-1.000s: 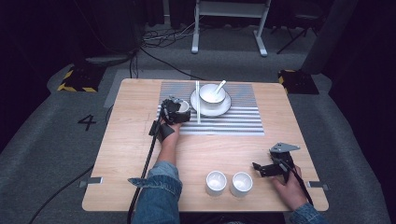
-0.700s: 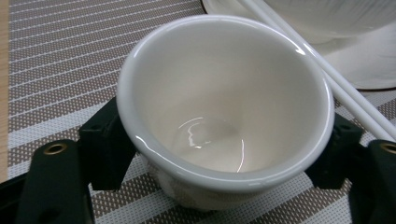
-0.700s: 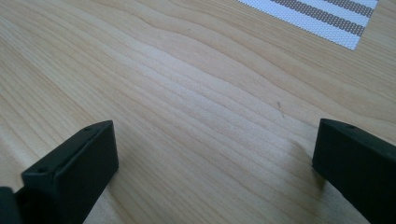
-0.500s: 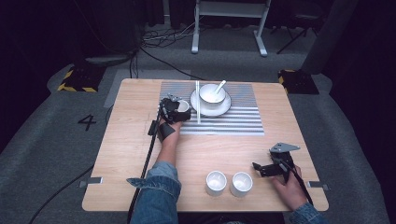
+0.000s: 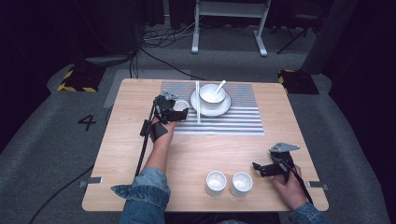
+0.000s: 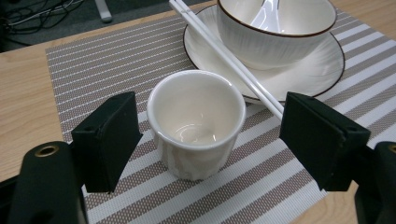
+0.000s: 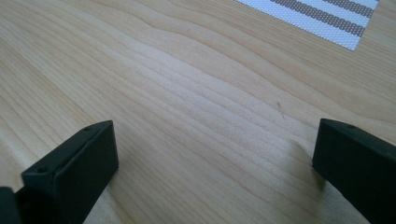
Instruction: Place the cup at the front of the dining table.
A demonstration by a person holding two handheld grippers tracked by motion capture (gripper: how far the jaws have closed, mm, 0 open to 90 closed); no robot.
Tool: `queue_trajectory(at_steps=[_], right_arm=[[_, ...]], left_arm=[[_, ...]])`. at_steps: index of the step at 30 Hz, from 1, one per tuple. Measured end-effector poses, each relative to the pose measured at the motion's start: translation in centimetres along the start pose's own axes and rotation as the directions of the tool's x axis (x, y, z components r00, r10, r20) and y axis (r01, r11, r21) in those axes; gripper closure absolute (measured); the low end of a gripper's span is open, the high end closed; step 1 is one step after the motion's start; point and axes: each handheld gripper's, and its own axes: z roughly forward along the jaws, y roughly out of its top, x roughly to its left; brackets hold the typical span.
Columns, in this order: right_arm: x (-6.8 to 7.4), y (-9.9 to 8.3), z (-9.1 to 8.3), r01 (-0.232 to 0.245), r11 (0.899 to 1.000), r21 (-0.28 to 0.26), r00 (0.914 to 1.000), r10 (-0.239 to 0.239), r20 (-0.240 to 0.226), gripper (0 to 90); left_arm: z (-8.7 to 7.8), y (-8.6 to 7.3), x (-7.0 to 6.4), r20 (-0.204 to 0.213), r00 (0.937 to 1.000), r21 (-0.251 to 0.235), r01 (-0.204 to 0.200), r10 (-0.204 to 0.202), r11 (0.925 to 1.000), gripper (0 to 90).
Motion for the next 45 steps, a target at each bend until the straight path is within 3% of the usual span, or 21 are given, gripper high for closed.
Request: queue_trajectory(at_steps=[3,6,9,12,19,31,45], right_arm=[[0.0,0.0,0.0,0.000,1.000,0.000,1.0000,0.000,0.000,0.4],[0.0,0.0,0.0,0.000,1.000,0.000,1.0000,0.000,0.000,0.3],[0.0,0.0,0.0,0.000,1.000,0.000,1.0000,0.000,0.000,0.4],[0.0,0.0,0.0,0.000,1.000,0.000,1.0000,0.000,0.000,0.4],[0.0,0.0,0.0,0.000,1.000,0.000,1.0000,0.000,0.000,0.4],[0.0,0.0,0.0,0.000,1.000,0.000,1.0000,0.000,0.000,0.3],[0.0,0.0,0.0,0.000,1.000,0.000,1.0000,0.000,0.000,0.4]], left_arm=[[-1.3,-0.2,-0.2,0.008,0.9999,-0.022,-0.014,0.014,0.9997,20.8],[-2.7,-0.4,-0.3,0.021,0.9996,-0.014,-0.017,0.017,0.9998,20.9],[-4.2,-0.7,-0.2,0.027,0.9980,-0.028,-0.056,0.056,0.9981,21.9],[-5.6,-1.0,0.0,0.033,0.9970,-0.034,-0.069,0.071,0.9970,21.4],[-8.2,-1.7,0.1,0.050,0.9943,-0.019,-0.093,0.094,0.9955,21.1],[-11.0,-3.8,-0.9,0.100,0.9863,0.007,-0.132,0.130,0.9913,21.2],[-13.4,-6.2,-2.2,0.159,0.9692,0.052,-0.199,0.188,0.9787,21.1]])
